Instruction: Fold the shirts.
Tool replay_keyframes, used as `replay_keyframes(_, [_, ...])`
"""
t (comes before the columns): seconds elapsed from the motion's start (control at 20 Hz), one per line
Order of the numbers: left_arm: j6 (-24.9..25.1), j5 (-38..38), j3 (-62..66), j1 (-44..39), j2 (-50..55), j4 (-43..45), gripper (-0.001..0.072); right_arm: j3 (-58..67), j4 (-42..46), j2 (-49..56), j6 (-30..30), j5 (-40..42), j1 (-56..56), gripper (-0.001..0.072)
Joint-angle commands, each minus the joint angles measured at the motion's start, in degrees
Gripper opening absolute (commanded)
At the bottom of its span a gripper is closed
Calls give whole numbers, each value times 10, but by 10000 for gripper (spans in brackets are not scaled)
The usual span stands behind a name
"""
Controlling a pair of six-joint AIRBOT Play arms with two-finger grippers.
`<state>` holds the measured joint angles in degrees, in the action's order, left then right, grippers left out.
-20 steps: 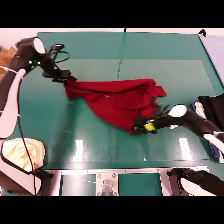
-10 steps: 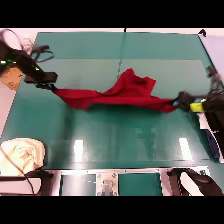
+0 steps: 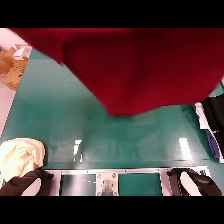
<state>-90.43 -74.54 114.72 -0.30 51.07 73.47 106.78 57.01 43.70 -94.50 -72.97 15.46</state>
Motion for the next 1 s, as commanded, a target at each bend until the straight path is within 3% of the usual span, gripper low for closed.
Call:
replay_keyframes(0.0, [-26,115,93,0,-69,-2,23,144,2,-3,-22,48,1,20])
replay_keyframes(0.3, [-42,133,42,0,-70,5,24,105,1,-9,-24,26,1,19])
replay_keyframes(0.55, [-4,147,-120,0,7,-27,23,-133,-30,-8,15,18,1,19])
replay_keyframes(0.8, [85,232,-234,0,207,-104,24,-415,-40,71,87,184,1,19])
replay_keyframes(0.95, [126,317,-235,-24,349,-159,24,-438,-100,228,151,264,1,19])
